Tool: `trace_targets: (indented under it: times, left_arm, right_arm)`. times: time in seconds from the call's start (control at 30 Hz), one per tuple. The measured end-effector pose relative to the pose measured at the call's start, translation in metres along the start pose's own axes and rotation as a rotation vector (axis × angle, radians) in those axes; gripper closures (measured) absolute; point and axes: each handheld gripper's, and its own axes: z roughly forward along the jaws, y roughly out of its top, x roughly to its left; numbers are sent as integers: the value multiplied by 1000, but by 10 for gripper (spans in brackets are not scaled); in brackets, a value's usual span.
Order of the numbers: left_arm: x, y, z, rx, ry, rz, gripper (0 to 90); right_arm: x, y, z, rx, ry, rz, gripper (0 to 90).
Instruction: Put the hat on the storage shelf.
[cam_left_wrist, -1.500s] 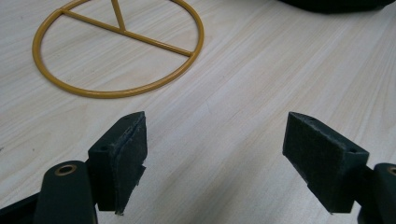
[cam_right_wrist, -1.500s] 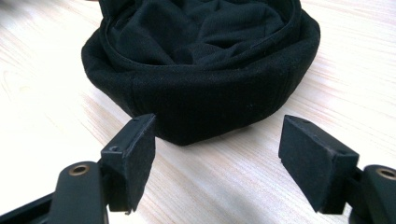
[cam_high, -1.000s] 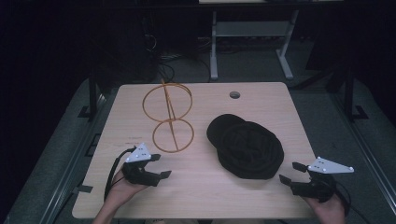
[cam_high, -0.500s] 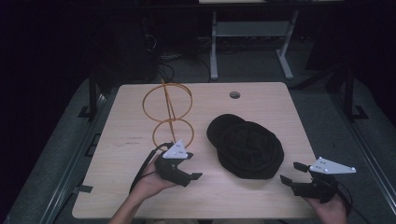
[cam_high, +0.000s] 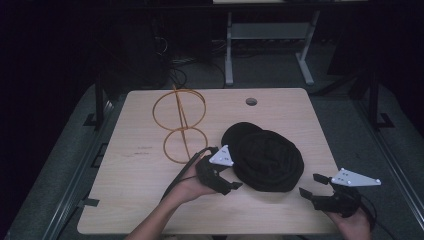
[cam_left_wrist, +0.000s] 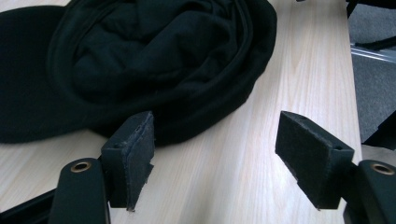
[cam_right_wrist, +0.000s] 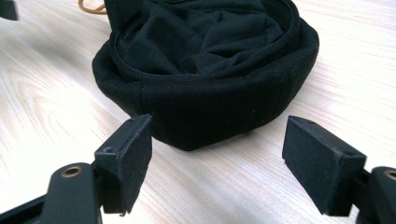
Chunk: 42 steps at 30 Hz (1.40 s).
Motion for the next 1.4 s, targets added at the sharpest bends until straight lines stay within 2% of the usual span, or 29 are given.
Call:
trace_targets:
  times: [0.07,0.1,0.13,0.2,0.27,0.33,0.53,0.73,0.97,1.07,1.3,1.4]
  left_arm:
    - [0,5,8,13,-9,26,304]
    - [0,5,8,13,-9,26,326]
    - [1,9,16,38,-25,55,343]
    - [2,11,19,38,-33,55,365]
    - [1,16,29,32,-69,52,384]
    - [-1,20,34,29,-82,58,389]
    - [-2,29,49,39,-95,84,386]
    - [-4,35,68,111,-131,109,422]
    - [-4,33,82,165,-137,134,453]
    - [-3,32,85,173,-136,133,478]
    - [-1,29,95,220,-132,147,580]
    - [1,28,96,221,-141,135,648]
  right_arm:
    - [0,0,0,0,1,-3,238]
    - [0,0,0,0,1,-3,238]
    - [0,0,0,1,2,-3,238]
    - [0,0,1,5,3,-6,238]
    - [1,0,0,5,3,-8,238]
    - [0,0,0,1,2,-5,238]
    - [0,0,0,2,9,-7,238]
    - [0,0,0,2,13,-7,238]
    - [1,0,1,3,16,-11,239]
    - [1,0,1,9,16,-12,239]
    - [2,0,2,7,17,-13,238]
    - [3,0,2,13,20,-13,238]
